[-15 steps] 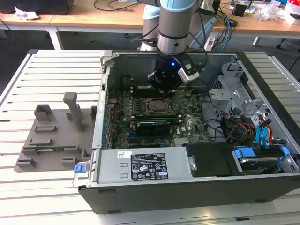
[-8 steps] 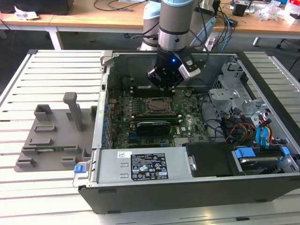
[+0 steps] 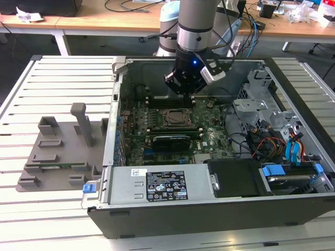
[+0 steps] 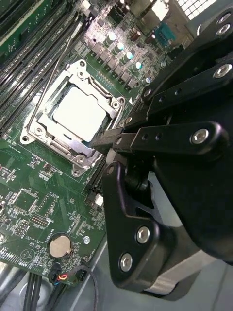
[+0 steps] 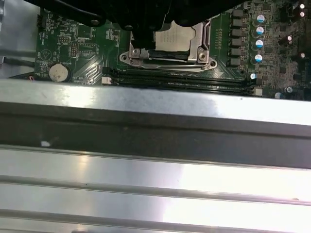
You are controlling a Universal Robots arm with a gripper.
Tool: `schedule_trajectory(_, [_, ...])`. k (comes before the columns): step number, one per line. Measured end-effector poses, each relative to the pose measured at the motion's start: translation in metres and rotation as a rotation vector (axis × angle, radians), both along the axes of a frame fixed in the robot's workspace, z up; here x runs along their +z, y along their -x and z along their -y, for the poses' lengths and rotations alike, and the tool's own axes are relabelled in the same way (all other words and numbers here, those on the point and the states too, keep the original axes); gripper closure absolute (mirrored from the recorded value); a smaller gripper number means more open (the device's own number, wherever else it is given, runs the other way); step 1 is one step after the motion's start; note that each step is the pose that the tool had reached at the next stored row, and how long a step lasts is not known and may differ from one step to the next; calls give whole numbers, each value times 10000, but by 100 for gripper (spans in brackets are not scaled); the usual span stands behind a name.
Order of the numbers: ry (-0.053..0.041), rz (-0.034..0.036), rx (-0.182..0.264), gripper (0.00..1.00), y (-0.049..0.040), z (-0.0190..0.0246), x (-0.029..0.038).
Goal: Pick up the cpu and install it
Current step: 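Install the first cpu locking lever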
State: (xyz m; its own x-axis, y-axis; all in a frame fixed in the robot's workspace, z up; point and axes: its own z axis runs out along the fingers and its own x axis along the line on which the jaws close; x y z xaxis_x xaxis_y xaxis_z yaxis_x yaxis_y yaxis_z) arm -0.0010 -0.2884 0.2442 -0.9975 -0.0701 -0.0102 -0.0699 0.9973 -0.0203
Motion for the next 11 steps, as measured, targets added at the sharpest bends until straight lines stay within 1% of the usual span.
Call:
schedule_trajectory(1, [0, 0, 0, 89, 0, 0, 24])
schedule_trajectory(5, [1, -1, 0, 89, 0, 0, 69])
schedule_trajectory(7, [7, 1, 3, 89, -1, 6, 102])
schedule_trajectory(8, [13, 12, 1, 89, 2, 28, 122])
schedule_trajectory(9, [17, 28, 0, 89, 6, 61, 136])
schedule_trajectory(11, [28, 50, 0, 89, 11, 108, 156])
